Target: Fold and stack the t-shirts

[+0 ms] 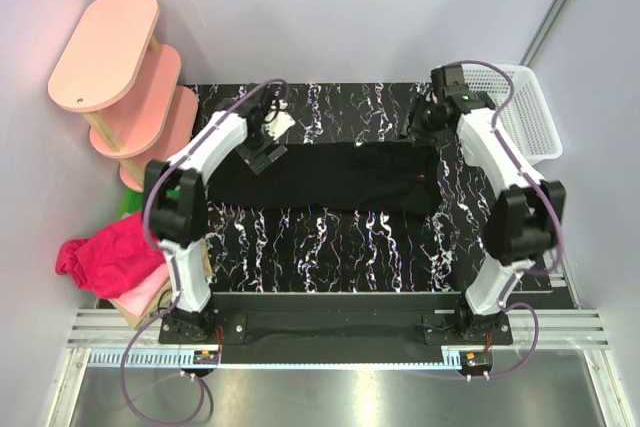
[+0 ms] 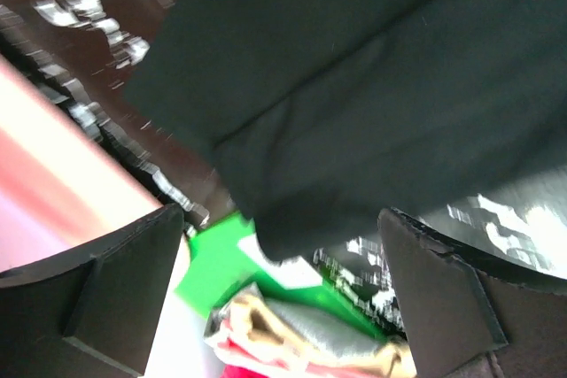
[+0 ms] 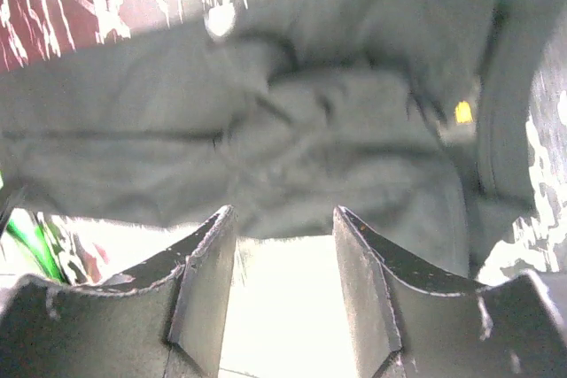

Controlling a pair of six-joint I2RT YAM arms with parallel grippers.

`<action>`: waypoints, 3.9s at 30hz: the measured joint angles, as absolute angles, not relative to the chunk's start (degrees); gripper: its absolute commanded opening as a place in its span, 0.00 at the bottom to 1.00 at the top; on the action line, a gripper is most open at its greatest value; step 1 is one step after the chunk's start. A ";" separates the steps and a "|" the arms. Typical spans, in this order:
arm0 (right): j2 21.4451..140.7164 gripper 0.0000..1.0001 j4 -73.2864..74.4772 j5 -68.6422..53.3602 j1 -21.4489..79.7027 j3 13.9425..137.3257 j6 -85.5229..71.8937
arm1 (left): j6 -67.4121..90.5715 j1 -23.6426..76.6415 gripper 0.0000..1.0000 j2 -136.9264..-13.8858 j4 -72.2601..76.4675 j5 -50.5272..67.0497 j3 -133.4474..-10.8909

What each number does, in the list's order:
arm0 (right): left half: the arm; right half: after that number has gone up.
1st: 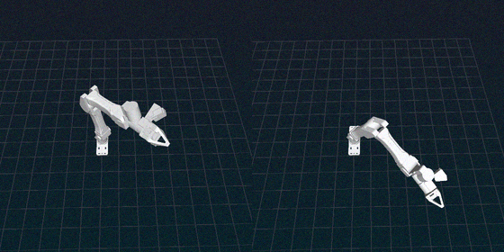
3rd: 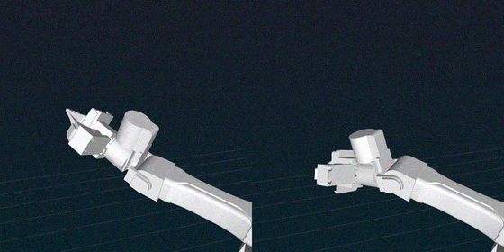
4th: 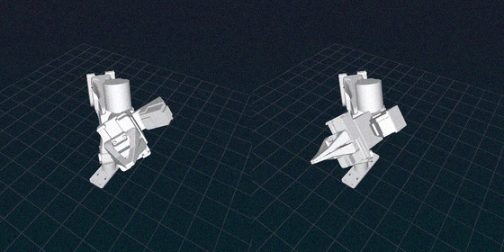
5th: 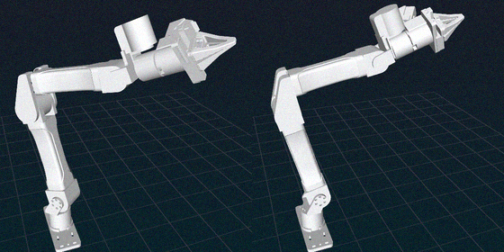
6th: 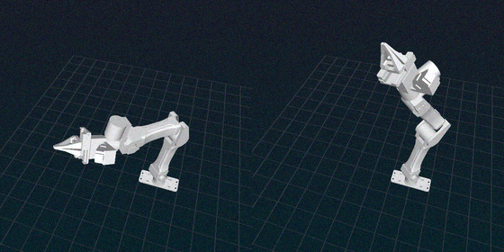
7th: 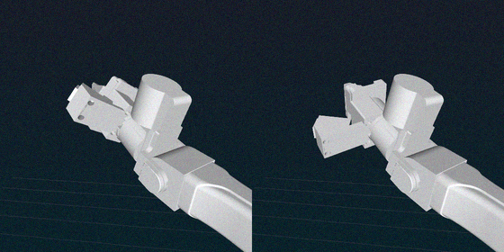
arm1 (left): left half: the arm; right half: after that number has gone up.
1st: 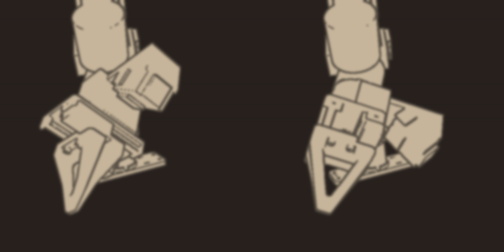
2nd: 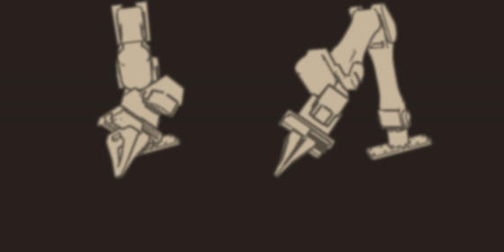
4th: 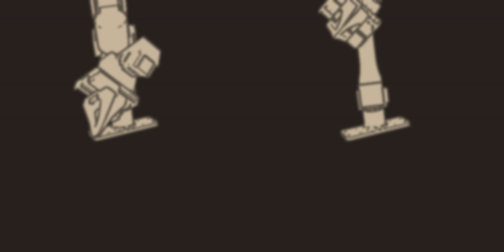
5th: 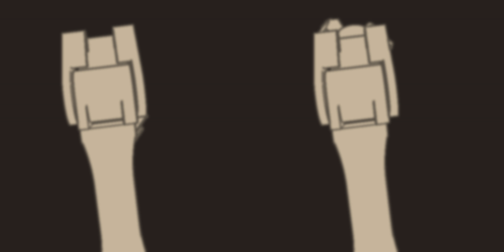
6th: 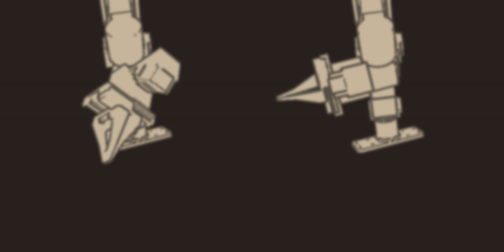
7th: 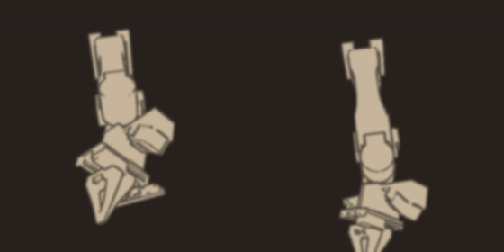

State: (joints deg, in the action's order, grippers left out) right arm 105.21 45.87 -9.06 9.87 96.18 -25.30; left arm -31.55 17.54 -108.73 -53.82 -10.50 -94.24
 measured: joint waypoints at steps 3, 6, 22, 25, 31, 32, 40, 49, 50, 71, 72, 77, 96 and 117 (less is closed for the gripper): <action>98.24 0.54 45.74 -8.03 10.46 89.80 -25.43 | -31.42 17.04 0.99 -116.86 -53.71 -10.90 -97.01; 97.36 0.53 44.95 -7.90 10.48 83.11 -26.00 | -31.38 16.49 0.99 -123.37 -53.71 -11.49 -98.70; 106.39 0.58 45.25 -5.26 10.46 74.52 -29.15 | -32.03 15.84 0.99 -123.17 -48.86 -15.77 -95.04; 111.04 0.58 46.63 -3.90 10.44 78.41 -28.47 | -32.36 15.73 0.99 -121.62 -47.27 -16.45 -92.40; 121.64 0.57 51.35 -2.42 10.20 91.79 -26.33 | -33.04 15.49 0.99 -117.03 -45.19 -17.37 -84.95; 122.91 0.57 51.81 -2.39 10.11 93.95 -26.00 | -33.12 15.57 0.99 -116.25 -44.97 -17.45 -83.64; 133.78 0.52 56.21 -0.54 7.90 113.27 -23.03 | -33.08 19.97 0.99 -110.63 -45.32 -17.98 -74.72; 151.30 0.45 64.82 -1.74 6.42 144.42 -21.54 | -30.55 28.51 0.99 -109.32 -51.79 -12.38 -72.31; 153.05 0.45 66.00 -2.31 6.39 147.65 -21.50 | -30.06 29.28 0.99 -109.32 -52.71 -10.70 -72.31; 155.35 0.43 53.91 -12.03 0.21 156.29 -22.74 | -28.21 29.63 0.99 -112.07 -72.84 32.67 -100.95; 153.93 0.44 53.80 -12.03 0.56 155.85 -22.37 | -28.32 28.47 0.99 -111.24 -73.69 34.39 -103.09; 138.02 0.72 53.17 -5.48 8.29 145.29 -16.60 | -25.50 13.89 0.99 -104.79 -74.72 40.36 -111.94; 124.51 0.64 49.56 8.86 31.42 108.12 -18.46 | -23.20 3.66 0.99 -89.32 -69.38 29.65 -90.15; 136.14 0.58 51.66 -10.26 20.32 115.28 -24.99 | -31.20 24.91 0.99 -101.86 -54.89 3.62 -68.40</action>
